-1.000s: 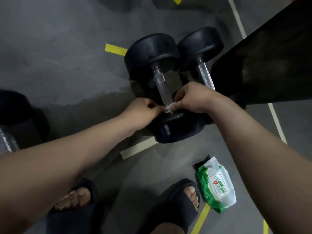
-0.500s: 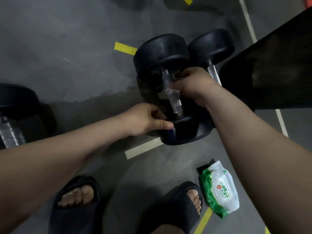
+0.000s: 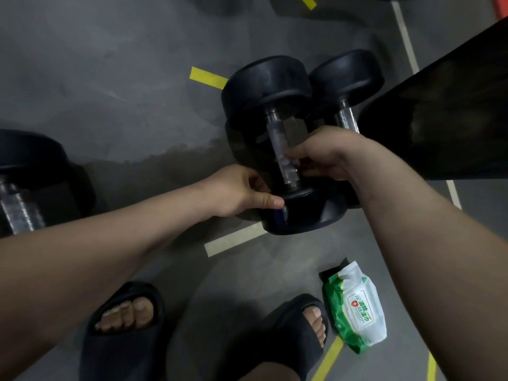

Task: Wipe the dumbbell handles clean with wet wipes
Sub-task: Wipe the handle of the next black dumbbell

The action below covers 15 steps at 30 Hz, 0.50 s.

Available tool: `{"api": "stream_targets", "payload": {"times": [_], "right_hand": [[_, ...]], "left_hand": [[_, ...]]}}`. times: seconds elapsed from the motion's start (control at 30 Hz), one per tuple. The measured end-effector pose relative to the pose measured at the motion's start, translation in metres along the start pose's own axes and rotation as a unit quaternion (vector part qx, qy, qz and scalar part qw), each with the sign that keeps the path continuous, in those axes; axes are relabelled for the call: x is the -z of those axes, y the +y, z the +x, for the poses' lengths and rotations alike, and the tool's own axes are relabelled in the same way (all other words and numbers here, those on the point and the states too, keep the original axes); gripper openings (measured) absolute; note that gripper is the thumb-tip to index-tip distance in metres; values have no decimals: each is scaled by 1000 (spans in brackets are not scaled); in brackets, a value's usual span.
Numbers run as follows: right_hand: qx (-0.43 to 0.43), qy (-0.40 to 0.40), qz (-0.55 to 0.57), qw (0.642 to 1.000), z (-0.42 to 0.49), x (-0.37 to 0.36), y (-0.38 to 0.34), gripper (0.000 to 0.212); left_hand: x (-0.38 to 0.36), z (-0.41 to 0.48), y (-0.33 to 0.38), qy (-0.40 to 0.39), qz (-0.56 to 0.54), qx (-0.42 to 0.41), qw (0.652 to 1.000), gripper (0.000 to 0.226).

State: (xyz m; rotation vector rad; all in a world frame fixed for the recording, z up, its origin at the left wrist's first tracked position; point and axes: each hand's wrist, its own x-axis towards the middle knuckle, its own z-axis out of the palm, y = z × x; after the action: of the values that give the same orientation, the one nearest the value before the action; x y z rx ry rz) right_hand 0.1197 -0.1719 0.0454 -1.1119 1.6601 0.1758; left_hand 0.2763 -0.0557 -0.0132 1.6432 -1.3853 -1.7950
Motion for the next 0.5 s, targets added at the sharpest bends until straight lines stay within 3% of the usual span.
{"api": "stream_targets", "payload": {"times": [0.13,0.2,0.27,0.37,0.5], "right_hand": [[106,99,-28,989,-1,-4,-4,15],[141,125,-32,982,-3,-4,-3,17],[150,134,-41,979,-2,-6,2,27],[173,162,-23,971,1,-11,6,14],[173,236,-6,956,13,-26,-1,13]], "left_hand": [[0,1,-1,-3,-5,0,1000,67],[1,1,-1,-9,-10,8,1000,59],[1,1,0,-14,-20,17,1000,50],[0,1,1,-15,-22,20,999,56],[1,-2,3,-5,-7,19,1000,51]]}}
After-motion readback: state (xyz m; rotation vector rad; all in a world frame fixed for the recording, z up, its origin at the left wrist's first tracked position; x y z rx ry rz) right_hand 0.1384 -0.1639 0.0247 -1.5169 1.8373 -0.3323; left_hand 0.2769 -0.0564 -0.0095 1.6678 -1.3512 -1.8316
